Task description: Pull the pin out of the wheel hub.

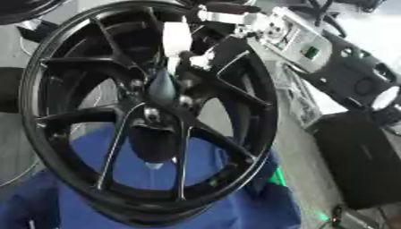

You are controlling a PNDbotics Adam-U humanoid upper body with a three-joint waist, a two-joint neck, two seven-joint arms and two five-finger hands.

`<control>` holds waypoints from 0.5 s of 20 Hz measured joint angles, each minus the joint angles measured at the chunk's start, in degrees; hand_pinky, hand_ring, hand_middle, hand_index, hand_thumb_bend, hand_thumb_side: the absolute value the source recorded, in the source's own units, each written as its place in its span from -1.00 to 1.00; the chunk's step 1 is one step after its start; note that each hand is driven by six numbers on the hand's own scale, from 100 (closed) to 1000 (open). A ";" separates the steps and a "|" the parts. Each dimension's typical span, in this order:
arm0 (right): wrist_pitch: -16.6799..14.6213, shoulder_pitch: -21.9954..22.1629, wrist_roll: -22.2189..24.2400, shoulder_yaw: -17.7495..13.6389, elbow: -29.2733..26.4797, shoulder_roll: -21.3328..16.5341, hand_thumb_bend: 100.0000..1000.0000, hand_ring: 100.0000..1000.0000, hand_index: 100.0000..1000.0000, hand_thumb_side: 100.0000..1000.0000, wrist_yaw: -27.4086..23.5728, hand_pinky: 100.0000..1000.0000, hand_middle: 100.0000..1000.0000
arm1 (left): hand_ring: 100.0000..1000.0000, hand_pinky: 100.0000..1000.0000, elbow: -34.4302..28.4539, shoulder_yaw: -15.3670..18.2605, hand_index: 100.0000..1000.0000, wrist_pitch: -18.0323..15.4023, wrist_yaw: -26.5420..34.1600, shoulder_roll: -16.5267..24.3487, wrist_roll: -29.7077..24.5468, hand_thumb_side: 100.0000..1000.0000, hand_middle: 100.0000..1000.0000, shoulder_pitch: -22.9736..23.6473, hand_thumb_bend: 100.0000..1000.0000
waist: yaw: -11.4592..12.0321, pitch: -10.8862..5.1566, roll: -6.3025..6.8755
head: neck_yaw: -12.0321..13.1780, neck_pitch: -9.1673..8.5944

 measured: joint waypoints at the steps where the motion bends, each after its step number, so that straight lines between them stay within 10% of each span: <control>1: 0.31 0.01 -0.27 0.07 0.00 0.00 -1.00 0.43 0.20 -0.32 -0.41 0.83 -0.23 | 0.45 0.45 0.00 0.00 0.38 0.02 -0.01 0.00 0.01 0.47 0.26 0.00 -0.88 | 0.00 0.08 0.00 | -0.02 0.00; 10: 4.66 0.08 -2.96 0.34 -0.57 0.01 -1.00 0.27 -0.01 -0.15 -6.56 0.78 -0.38 | 0.45 0.44 0.35 0.00 0.38 0.28 -0.13 0.00 0.21 0.47 0.26 0.02 -0.90 | -0.04 0.25 0.00 | -0.32 0.00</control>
